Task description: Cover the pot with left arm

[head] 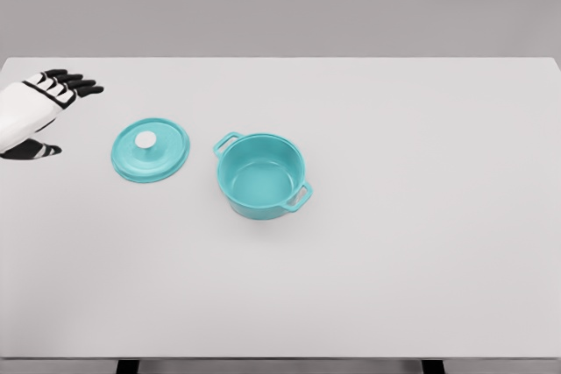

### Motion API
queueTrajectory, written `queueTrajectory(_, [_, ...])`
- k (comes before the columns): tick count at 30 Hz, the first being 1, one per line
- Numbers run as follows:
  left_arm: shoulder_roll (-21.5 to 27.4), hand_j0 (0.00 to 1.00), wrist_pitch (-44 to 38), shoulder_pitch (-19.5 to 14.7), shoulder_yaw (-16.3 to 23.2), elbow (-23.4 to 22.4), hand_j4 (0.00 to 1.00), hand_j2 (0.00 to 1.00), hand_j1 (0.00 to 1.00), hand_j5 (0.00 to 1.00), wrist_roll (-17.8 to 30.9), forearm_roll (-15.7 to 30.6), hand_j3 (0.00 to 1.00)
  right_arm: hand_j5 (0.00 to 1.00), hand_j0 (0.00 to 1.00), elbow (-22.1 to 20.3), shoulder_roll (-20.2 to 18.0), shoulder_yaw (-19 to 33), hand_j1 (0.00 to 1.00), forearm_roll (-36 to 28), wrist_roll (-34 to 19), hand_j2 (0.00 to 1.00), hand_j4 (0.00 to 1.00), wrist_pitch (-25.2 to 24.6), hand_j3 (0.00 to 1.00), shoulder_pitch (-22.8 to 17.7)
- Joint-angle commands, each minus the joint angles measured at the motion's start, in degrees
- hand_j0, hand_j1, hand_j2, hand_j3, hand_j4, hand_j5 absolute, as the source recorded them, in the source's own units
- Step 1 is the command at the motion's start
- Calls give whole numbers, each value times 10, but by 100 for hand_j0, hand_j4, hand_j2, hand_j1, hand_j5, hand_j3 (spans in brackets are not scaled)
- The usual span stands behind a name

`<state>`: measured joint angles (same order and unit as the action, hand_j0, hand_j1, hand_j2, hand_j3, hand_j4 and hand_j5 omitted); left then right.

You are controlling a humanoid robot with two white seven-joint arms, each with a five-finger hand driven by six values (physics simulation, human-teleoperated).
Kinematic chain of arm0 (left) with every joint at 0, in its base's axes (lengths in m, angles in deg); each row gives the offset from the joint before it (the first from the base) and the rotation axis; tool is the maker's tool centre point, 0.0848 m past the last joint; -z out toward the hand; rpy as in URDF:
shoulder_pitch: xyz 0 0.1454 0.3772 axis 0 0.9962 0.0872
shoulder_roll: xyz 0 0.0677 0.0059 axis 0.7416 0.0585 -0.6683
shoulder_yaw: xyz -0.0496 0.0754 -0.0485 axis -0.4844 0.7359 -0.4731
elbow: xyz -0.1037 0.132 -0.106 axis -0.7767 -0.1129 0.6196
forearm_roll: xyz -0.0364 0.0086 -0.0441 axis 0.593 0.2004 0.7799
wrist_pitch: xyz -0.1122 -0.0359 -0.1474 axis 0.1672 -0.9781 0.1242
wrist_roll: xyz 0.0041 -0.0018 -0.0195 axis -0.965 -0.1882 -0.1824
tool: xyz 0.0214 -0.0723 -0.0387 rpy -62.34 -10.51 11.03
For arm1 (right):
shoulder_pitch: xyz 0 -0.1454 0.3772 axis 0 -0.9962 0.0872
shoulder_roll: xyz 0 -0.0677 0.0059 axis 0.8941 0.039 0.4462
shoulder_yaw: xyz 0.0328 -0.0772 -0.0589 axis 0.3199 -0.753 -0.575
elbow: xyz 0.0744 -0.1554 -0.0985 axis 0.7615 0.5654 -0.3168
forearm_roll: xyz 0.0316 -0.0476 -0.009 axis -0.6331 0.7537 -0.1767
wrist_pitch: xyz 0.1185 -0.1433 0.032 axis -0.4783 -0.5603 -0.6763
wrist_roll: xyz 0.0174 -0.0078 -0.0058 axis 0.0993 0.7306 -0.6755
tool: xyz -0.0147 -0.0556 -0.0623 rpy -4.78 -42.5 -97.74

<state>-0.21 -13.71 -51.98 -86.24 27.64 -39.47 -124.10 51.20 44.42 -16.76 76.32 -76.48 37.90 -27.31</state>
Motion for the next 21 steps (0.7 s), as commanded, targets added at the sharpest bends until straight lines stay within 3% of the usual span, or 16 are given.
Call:
queueTrajectory(1, [1,100,-1,0,0,-4,100,100,100,100,2,4,100,100,100,0,0,0,100,0,0,100,100,0,100,0])
queueTrajectory(7, [-2,100,-1,-2,0,-18,100,100,100,100,1,18,100,100,100,0,0,0,100,0,0,100,100,0,100,0])
queueTrajectory(8, [-2,100,-1,-6,3,-35,100,100,100,100,27,36,100,100,100,0,0,0,100,0,0,100,100,0,100,0])
queueTrajectory(10, [-3,100,-1,-58,39,-59,100,100,100,100,175,38,100,100,100,-1,0,0,100,0,0,100,100,0,100,0])
queueTrajectory(11, [-4,100,-1,-86,49,-61,100,100,100,100,194,40,100,100,100,0,0,0,100,0,0,100,100,-1,100,0])
queueTrajectory(15, [-25,100,-1,-136,66,-73,100,100,100,100,194,61,100,100,100,-1,0,0,100,0,0,100,100,0,100,1])
queueTrajectory(18, [-25,100,-1,-210,147,-134,100,100,100,100,194,93,100,100,100,-1,0,0,100,0,0,100,100,0,100,0])
queueTrajectory(19, [-26,100,-1,-246,195,-167,100,100,100,100,194,106,100,100,100,0,0,0,100,0,0,100,100,0,100,1])
queueTrajectory(21, [-37,100,-1,-279,243,-210,100,100,100,100,194,113,100,100,100,0,0,0,100,0,0,100,100,0,100,1])
